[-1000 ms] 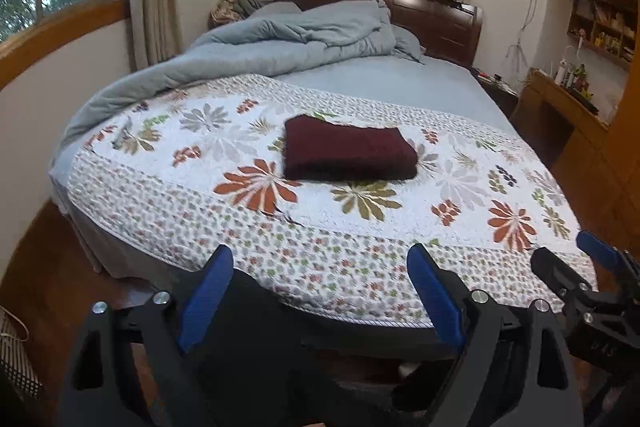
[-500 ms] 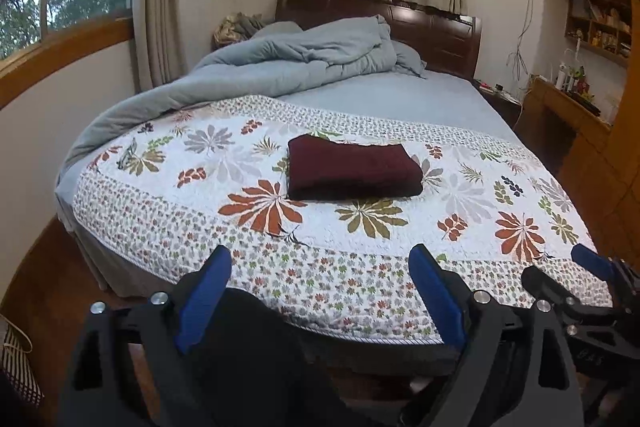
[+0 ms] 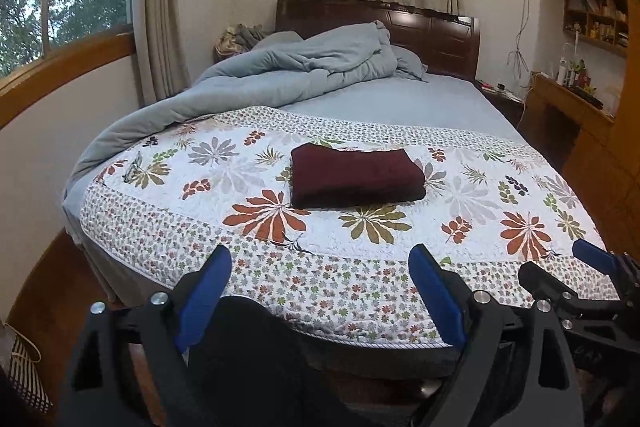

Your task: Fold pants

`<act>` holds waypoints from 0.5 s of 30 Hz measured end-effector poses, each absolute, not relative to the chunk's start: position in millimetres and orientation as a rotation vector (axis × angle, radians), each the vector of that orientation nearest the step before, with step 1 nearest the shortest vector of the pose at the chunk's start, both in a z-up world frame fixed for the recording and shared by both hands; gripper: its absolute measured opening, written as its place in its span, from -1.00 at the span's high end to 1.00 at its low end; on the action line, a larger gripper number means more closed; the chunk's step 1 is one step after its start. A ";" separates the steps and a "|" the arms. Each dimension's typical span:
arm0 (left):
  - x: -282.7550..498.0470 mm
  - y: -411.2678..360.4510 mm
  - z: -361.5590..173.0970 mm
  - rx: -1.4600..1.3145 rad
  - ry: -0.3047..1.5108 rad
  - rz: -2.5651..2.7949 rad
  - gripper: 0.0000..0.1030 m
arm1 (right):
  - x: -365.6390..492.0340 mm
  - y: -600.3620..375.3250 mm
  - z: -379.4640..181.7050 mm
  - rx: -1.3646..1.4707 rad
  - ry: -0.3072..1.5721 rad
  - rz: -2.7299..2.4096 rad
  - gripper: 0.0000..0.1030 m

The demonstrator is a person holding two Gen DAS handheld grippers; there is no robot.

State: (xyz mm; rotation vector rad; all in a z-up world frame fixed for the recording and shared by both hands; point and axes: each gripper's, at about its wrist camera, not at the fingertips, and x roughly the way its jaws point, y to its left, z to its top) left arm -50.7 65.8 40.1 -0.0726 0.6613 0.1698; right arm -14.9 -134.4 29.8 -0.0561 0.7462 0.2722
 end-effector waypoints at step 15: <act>-51.4 70.8 38.5 -0.109 0.692 0.160 -0.76 | -16.3 -133.3 31.3 -0.050 0.743 0.275 -0.94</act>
